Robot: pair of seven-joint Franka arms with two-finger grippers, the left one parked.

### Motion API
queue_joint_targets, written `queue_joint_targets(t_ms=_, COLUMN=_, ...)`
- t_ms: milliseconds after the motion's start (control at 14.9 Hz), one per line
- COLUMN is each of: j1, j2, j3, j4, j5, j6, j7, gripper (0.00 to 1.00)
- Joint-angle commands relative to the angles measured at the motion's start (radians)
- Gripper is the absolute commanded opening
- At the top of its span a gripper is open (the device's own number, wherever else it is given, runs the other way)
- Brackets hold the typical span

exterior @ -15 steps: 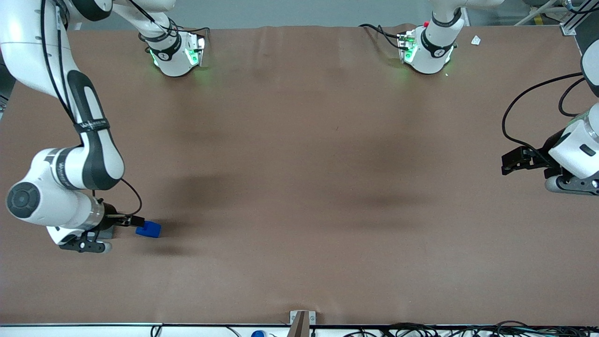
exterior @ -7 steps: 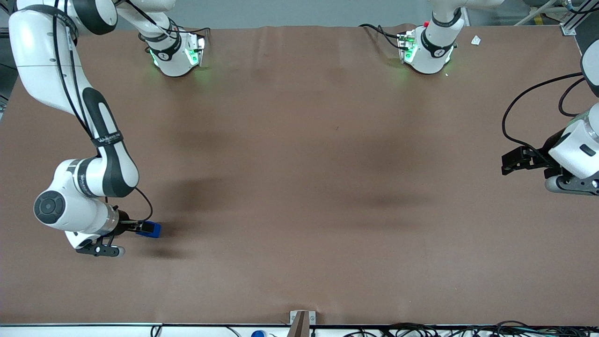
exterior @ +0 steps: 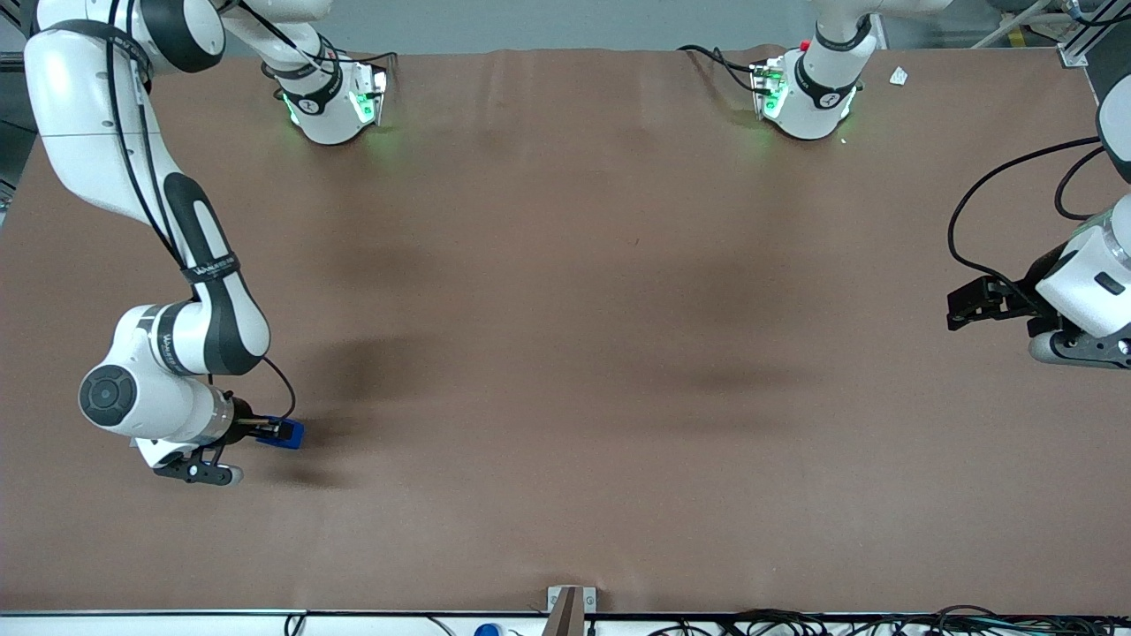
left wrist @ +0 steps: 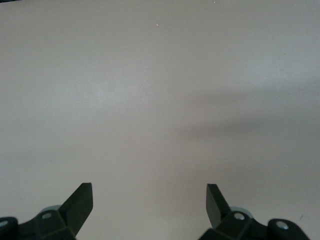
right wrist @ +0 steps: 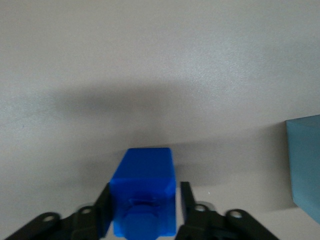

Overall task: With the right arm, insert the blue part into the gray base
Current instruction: 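Lift the blue block and carry it over the gray base, then lower the blue block into the gray base's square opening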

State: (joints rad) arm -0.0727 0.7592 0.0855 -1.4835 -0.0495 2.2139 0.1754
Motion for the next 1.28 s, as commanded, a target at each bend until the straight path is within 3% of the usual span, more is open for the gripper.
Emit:
queue_joint_targets(t_ms=0, j1=0.010, j2=0.008, j3=0.000, j4=0.015, j5=-0.009, j6=0.000, j7=0.033, gripper=0.23)
queue_joint_targets(t_ms=67, j1=0.011, j2=0.006, j3=0.000, j4=0.020, j5=-0.010, j6=-0.011, j7=0.041, gripper=0.10)
queue_joint_targets(t_ms=202, j1=-0.004, j2=-0.018, j3=-0.001, j4=0.043, j5=-0.016, j6=-0.075, j7=0.024, gripper=0.01)
queue_joint_targets(t_ms=471, j1=-0.076, j2=-0.043, j3=-0.003, j4=0.209, j5=-0.024, j6=-0.368, j7=-0.167, gripper=0.01)
queue_joint_targets(t_ms=874, j1=-0.197, j2=-0.057, j3=-0.001, j4=0.218, j5=-0.052, j6=-0.378, j7=-0.440, gripper=0.00)
queue_joint_targets(t_ms=1210, j1=-0.216, j2=-0.044, j3=-0.003, j4=0.216, j5=-0.050, j6=-0.347, j7=-0.462, gripper=0.00)
